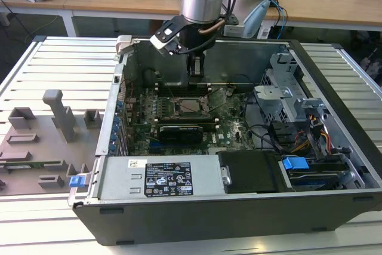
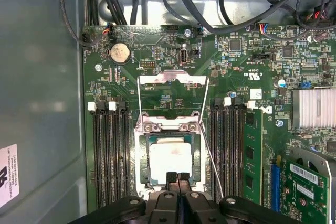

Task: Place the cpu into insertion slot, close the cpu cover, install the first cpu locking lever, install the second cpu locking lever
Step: 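Close the cpu cover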

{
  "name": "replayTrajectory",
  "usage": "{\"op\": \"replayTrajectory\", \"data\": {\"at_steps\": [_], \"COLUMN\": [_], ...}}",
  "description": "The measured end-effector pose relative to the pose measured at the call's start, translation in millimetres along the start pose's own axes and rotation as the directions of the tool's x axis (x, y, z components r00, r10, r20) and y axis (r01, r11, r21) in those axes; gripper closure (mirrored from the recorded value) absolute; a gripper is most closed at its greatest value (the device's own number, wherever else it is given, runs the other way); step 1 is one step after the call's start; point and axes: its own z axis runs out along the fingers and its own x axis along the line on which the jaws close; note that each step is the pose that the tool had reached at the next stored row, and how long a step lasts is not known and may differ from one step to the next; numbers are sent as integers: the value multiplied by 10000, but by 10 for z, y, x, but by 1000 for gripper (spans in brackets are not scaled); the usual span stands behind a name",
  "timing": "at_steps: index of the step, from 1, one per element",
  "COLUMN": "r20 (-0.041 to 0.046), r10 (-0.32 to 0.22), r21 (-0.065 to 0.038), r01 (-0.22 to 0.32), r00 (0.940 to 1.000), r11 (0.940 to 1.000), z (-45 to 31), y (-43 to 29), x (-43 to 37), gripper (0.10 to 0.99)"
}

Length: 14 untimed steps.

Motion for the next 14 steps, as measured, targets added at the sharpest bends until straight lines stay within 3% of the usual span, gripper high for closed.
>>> {"op": "replayTrajectory", "data": {"at_steps": [2,5,6,11,14], "r20": [1,3,4,3,2], "r10": [-1,2,0,1,-1], "r21": [1,2,5,17,28], "r01": [1,-2,0,-1,1], "r00": [10000,10000,10000,10000,10000], "r11": [10000,10000,10000,10000,10000], "z": [-1,-2,-3,-5,-6], "y": [14,92,148,295,436], "x": [1,3,5,9,13], "gripper": [980,980,980,980,980]}}
